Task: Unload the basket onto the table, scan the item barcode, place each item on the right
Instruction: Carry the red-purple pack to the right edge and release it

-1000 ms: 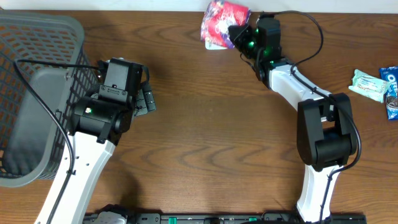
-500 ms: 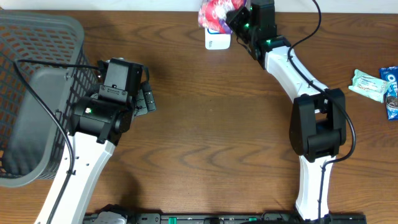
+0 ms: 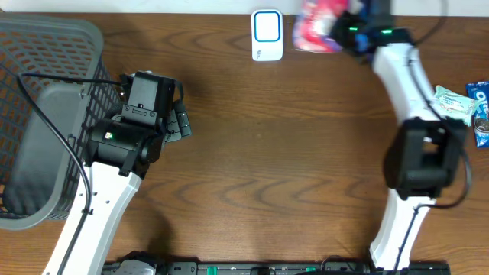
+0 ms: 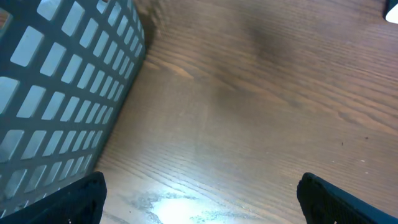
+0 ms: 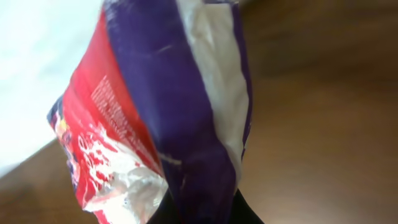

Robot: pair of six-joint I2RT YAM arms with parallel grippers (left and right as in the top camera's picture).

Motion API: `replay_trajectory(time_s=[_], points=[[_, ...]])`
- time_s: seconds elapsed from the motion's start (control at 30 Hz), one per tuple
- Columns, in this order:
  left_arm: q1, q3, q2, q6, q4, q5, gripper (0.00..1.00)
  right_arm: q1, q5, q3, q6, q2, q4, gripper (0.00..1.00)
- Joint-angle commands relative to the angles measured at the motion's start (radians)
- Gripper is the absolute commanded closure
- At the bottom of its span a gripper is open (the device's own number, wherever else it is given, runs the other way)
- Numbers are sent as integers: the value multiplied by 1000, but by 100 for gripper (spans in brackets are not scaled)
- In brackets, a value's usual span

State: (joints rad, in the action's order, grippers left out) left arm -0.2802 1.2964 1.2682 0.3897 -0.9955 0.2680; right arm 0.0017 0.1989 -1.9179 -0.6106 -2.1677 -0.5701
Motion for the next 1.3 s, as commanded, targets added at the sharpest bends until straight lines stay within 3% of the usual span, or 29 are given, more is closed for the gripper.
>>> replay_trajectory(time_s=[0.0, 0.27, 0.53, 0.67, 0.77, 0.87, 0.93, 1.27], points=[[4, -2, 3, 5, -3, 13, 2, -109, -64, -32, 139, 72, -102, 99], [4, -2, 3, 5, -3, 13, 2, -319, -238, -31, 327, 71, -327, 99], [4, -2, 3, 5, -3, 13, 2, -438, -497, -29, 371, 71, -423, 97], [4, -2, 3, 5, -3, 13, 2, -481, -497, -28, 391, 71, -445, 70], [4, -2, 3, 5, -3, 13, 2, -507, -497, -28, 391, 71, -459, 25], [4, -2, 3, 5, -3, 13, 2, -517, -496, -28, 391, 71, -478, 9], [4, -2, 3, 5, -3, 13, 2, -513, -492, -28, 391, 71, -503, 1], [4, -2, 3, 5, -3, 13, 2, -512, -164, -35, 360, 221, -602, 1]])
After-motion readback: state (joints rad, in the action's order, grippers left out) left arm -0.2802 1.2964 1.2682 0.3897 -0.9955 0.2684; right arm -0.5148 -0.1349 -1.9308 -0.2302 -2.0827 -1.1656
